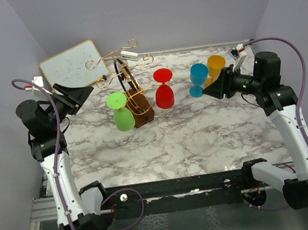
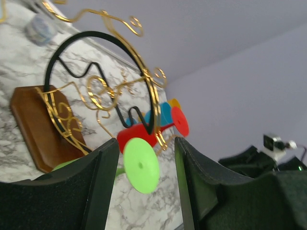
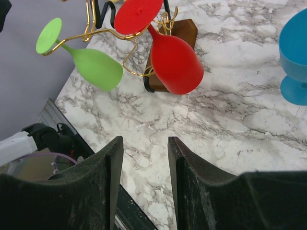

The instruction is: Take the wine glass off the wine glass rack

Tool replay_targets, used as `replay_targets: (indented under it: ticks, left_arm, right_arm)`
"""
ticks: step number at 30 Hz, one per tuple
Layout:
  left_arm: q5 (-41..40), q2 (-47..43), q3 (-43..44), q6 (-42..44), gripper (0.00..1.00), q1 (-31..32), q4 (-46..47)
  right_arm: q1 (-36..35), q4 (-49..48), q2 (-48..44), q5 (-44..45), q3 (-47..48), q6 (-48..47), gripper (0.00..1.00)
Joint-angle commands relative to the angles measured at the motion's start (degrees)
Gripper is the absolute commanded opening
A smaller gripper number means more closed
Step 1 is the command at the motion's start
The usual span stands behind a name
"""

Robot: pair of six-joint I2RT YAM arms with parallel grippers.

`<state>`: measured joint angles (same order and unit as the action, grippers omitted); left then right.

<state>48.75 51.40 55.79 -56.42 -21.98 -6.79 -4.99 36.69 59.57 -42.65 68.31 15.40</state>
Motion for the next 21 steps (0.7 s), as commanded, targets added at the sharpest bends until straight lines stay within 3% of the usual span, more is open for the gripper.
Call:
replay_targets:
  ticks: [1, 6, 21]
  left_arm:
    - [3.2, 4.2, -2.2, 1.3, 0.53, 5.1, 1.8]
    - [-0.2, 7.1, 0.7, 10.3, 0.53, 8.6, -8.1]
    - [2.1, 6.9, -6.8, 5.6, 0.51, 11.3, -0.5]
  right_arm:
    - [-0.1, -3.0, -1.8, -1.6, -2.0, 1.0, 0.43]
    - [-0.1, -2.2, -3.7, 0.4, -2.3, 0.6, 0.43]
    - [-0.1, -1.3, -4.1, 1.3, -2.7, -0.1, 0.42]
